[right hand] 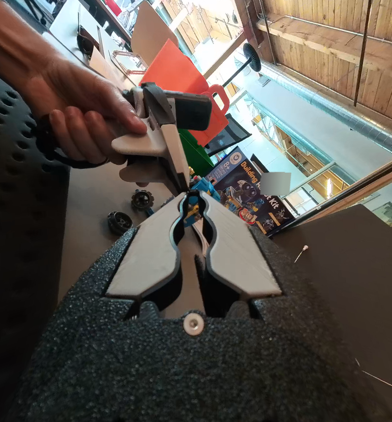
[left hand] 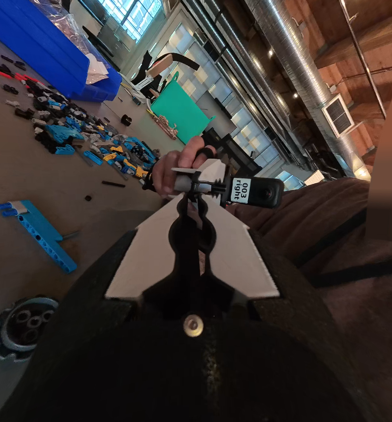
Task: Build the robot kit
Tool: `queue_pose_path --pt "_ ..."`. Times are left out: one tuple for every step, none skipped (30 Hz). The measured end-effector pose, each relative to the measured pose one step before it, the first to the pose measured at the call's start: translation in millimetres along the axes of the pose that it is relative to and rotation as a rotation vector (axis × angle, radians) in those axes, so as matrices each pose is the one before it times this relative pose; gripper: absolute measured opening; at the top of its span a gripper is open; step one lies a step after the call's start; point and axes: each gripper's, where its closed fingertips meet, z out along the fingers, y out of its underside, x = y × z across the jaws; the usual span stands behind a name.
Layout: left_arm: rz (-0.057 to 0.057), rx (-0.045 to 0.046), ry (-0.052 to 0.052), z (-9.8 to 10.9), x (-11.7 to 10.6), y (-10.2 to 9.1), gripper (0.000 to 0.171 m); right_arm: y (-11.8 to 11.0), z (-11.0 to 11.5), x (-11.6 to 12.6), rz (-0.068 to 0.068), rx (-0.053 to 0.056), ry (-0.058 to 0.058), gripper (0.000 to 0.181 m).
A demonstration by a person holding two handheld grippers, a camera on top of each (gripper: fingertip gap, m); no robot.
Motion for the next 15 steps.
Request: queue_pose_path --pt "-0.0040 0.00032 0.0111 0.21 0.97 0.40 0.007 -1.19 -0.71 -0.27 0.0060 0.0065 -0.0035 0.007" --pt "-0.0022 0.00030 0.0059 0.09 0.37 0.35 0.007 -0.12 -0.37 -0.29 0.0052 0.0024 -0.0029 0.008" --pt "-0.0012 0.00048 0.0053 0.05 0.32 0.13 0.008 -0.23 -0.29 -0.12 -0.0015 0.0015 -0.0007 0.008" --pt "-0.0041 0.00017 0.0072 -0.02 0.37 0.18 0.008 -0.55 -0.38 -0.23 -0.0069 0.0026 0.0006 0.007" --pt "-0.0065 -0.00122 0.0064 -0.08 0.03 0.26 0.008 -0.21 0.00 -0.15 -0.0061 0.0009 0.0021 0.007" --pt "-0.0066 -0.00060 0.0040 -0.17 -0.72 0.28 0.009 0.34 0.21 -0.45 -0.0025 -0.0021 -0.0018 0.008" --pt "-0.0066 0.00239 0.0039 -0.39 -0.67 0.00 0.009 0.44 0.15 -0.10 -0.0023 -0.0023 -0.0006 0.008" --pt "-0.0062 0.00220 0.0070 -0.18 -0.06 0.11 0.009 0.09 -0.01 -0.25 -0.0003 0.0003 -0.0018 0.008" --pt "-0.0063 0.00113 0.0081 0.11 0.34 0.29 0.009 -0.24 -0.15 -0.37 0.0039 0.0016 -0.0035 0.008" --pt "-0.0083 0.00293 0.0081 0.13 0.28 -0.06 0.010 -0.28 -0.35 0.26 0.0014 0.0015 0.0000 0.008" --pt "-0.0120 0.00790 0.0108 -0.22 0.51 -1.05 0.011 -0.64 -0.39 0.57 -0.0023 0.0026 0.0025 0.007" --pt "-0.0163 0.01751 0.0103 -1.18 0.01 -2.72 0.013 -0.69 -0.40 0.25 0.0008 0.0031 -0.0002 0.007" --pt "-0.0145 0.01870 0.0080 -1.93 -0.22 -3.27 0.015 -0.11 -0.20 -0.07 0.0067 0.0004 -0.0035 0.008" --pt "-0.0072 0.01055 0.0036 -1.83 -0.46 -2.27 0.015 -0.02 0.08 -0.84 0.0019 -0.0007 -0.0052 0.008" --pt "0.0031 0.00037 -0.0012 -0.89 -0.44 -0.42 0.015 -0.66 0.08 -0.32 -0.0048 0.0019 0.0024 0.008"
